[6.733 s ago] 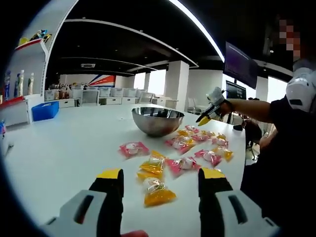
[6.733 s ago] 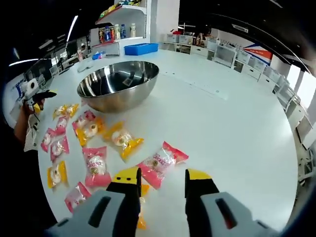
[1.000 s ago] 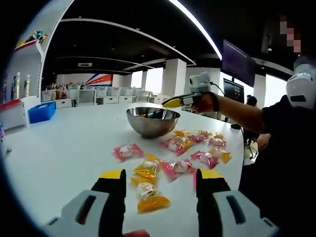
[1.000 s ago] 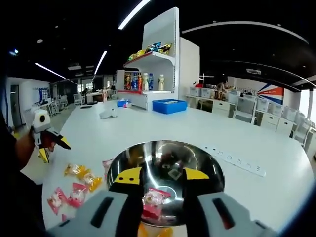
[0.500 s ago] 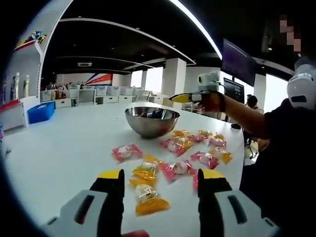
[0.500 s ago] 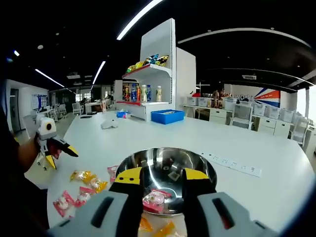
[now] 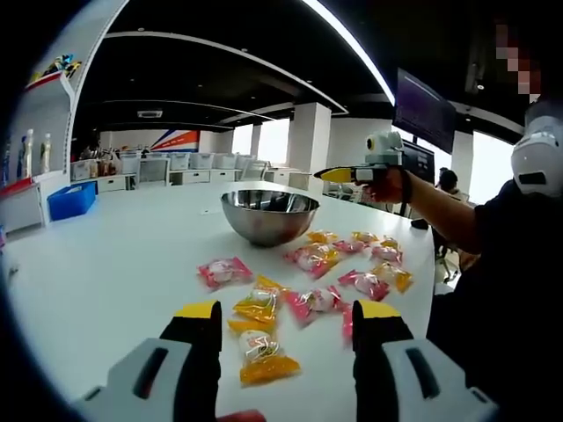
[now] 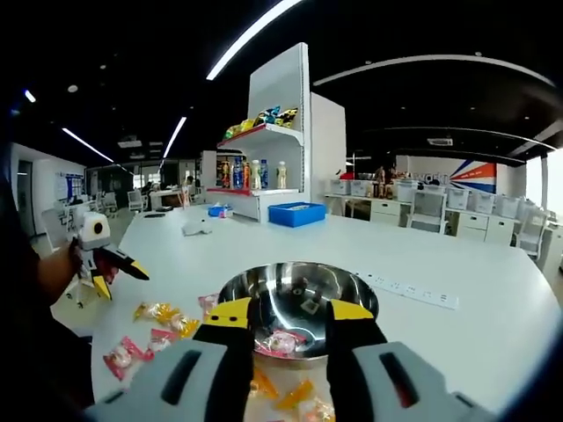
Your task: Pick up the marshmallows scattered on the table and place them into the bowl on the table
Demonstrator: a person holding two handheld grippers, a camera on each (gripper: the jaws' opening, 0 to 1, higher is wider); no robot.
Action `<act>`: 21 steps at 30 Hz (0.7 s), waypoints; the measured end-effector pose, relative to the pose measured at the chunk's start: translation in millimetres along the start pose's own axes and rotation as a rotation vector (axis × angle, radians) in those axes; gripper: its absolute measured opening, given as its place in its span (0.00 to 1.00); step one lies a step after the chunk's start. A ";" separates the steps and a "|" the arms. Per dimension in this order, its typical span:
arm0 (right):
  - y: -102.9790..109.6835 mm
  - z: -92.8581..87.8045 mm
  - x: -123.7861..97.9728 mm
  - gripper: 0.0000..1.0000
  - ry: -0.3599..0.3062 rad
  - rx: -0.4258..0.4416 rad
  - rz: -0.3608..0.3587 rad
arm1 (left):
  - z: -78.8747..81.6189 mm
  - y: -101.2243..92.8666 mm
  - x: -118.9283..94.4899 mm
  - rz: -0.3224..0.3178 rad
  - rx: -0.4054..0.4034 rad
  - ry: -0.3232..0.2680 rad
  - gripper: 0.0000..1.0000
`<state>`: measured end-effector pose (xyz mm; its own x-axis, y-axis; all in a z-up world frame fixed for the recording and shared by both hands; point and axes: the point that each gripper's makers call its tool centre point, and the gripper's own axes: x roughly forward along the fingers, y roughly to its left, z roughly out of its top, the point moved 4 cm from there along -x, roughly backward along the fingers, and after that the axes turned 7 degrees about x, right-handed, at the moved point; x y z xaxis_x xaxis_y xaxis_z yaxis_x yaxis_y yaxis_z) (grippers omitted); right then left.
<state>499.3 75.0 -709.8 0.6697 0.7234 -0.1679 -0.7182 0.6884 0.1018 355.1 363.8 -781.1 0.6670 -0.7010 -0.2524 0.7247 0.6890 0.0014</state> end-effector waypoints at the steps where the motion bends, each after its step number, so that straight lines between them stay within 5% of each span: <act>1: 0.9 0.4 -2.0 0.32 -0.006 0.002 0.001 | 0.4 0.1 0.3 0.000 0.000 -0.001 0.60; 21: 4.8 -6.2 -39.4 0.34 -0.120 0.028 -0.013 | 4.7 1.8 6.3 0.010 -0.004 -0.007 0.60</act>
<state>468.3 49.5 -708.9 0.6981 0.7141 -0.0512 -0.7045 0.6980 0.1284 361.4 359.7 -778.1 0.6754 -0.6955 -0.2451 0.7175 0.6966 0.0005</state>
